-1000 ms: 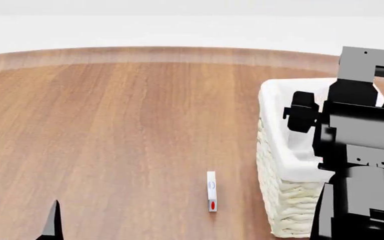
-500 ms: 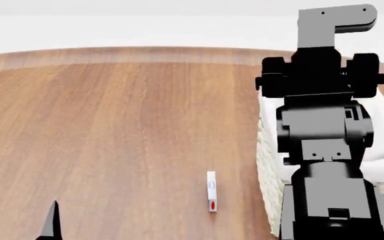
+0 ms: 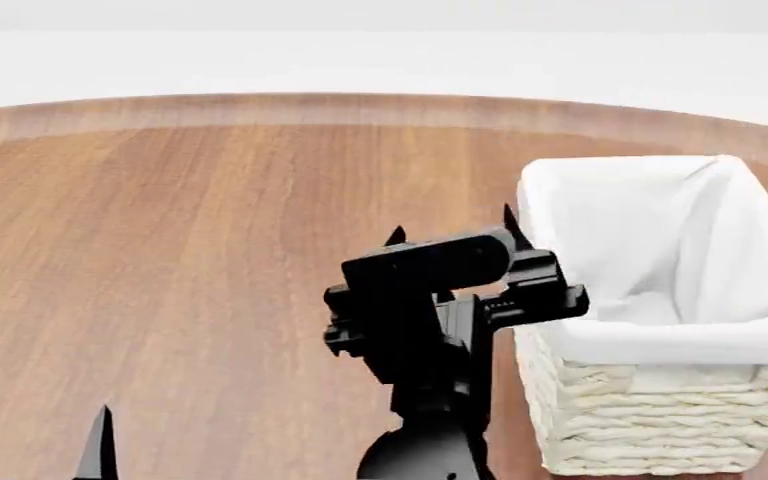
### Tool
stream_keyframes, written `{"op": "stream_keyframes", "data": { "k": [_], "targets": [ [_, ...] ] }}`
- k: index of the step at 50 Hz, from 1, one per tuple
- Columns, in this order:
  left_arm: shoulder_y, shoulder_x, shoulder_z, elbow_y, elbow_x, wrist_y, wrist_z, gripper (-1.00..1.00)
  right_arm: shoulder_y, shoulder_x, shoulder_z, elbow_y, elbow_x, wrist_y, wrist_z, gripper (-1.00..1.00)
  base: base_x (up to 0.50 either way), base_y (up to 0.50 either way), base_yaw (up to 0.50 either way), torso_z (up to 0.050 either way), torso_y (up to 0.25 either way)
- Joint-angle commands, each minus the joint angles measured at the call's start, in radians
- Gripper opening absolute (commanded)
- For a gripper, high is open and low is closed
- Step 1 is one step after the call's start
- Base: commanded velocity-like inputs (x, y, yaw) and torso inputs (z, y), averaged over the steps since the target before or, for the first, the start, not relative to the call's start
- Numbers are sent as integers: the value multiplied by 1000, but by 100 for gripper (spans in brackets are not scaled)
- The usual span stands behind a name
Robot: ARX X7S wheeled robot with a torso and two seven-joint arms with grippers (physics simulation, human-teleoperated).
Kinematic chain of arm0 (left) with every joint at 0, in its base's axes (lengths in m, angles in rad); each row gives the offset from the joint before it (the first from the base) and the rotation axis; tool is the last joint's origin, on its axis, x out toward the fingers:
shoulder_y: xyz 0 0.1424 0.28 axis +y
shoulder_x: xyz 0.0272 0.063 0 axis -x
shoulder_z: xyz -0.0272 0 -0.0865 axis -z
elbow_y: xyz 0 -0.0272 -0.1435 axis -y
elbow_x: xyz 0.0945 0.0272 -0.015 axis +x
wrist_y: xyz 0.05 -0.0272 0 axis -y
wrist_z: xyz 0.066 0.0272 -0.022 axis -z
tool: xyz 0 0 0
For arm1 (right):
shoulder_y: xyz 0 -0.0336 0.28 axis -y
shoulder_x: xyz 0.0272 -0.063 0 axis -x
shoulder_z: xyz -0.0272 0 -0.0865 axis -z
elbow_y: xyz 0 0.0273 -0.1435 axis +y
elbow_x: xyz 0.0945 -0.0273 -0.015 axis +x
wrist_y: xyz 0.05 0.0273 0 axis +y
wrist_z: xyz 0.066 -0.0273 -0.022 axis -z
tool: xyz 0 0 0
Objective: Pick up the tomato sauce, and put it in the basket.
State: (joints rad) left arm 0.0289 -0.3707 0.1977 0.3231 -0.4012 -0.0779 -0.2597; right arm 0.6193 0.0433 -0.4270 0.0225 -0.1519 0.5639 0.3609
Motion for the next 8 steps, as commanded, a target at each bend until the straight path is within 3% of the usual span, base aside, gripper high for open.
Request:
{"op": "stream_keyframes", "data": {
  "k": [1, 8],
  "targets": [
    [13, -7, -2, 11, 1, 6, -5, 100, -390, 33, -211, -247, -60, -195, 145, 100, 0, 0, 0, 0, 0],
    [23, -4, 10, 3, 9, 20, 0, 100, -526, 74, -321, -65, -75, -430, 219, 100, 0, 0, 0, 0, 0]
  ]
}}
